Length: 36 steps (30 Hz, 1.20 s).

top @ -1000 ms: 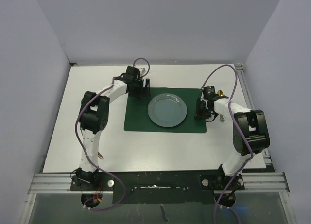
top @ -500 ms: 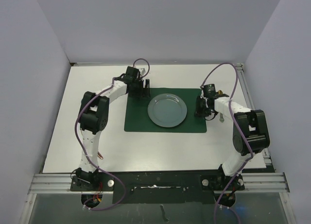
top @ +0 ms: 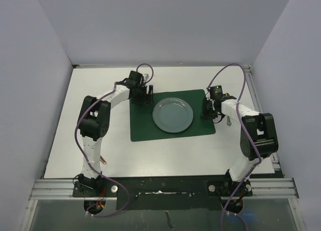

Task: Set the dinner table for one person
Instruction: Adjust the napkin at the center of the board.

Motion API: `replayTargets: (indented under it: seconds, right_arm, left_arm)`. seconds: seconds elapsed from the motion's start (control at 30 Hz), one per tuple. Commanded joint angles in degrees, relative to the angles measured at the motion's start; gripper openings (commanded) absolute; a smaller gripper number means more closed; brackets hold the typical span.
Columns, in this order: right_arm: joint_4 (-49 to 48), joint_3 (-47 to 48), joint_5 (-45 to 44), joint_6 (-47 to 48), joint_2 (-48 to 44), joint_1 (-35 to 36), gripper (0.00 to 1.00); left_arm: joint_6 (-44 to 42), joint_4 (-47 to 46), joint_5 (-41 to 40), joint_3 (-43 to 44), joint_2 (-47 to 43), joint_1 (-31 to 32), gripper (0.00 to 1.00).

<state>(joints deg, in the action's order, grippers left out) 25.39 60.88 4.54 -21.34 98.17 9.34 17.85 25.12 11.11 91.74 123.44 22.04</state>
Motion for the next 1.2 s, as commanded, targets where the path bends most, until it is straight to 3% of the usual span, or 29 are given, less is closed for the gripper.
replayTargets:
  seconds: [0.0, 0.83, 1.17]
  right_arm:
    - [-0.7, 1.8, 0.6, 0.8, -0.6, -0.2, 0.23]
    - [0.4, 1.1, -0.5, 1.0, -3.7, -0.2, 0.23]
    - [-0.1, 0.5, -0.5, 0.9, -3.4, -0.3, 0.26]
  left_arm:
    - [0.2, 3.2, 0.5, 1.9, -1.1, 0.4, 0.72]
    - [-1.1, 6.2, 1.9, 11.3, 6.7, 0.7, 0.73]
    - [1.2, 2.4, -1.3, 6.1, 1.0, 1.0, 0.73]
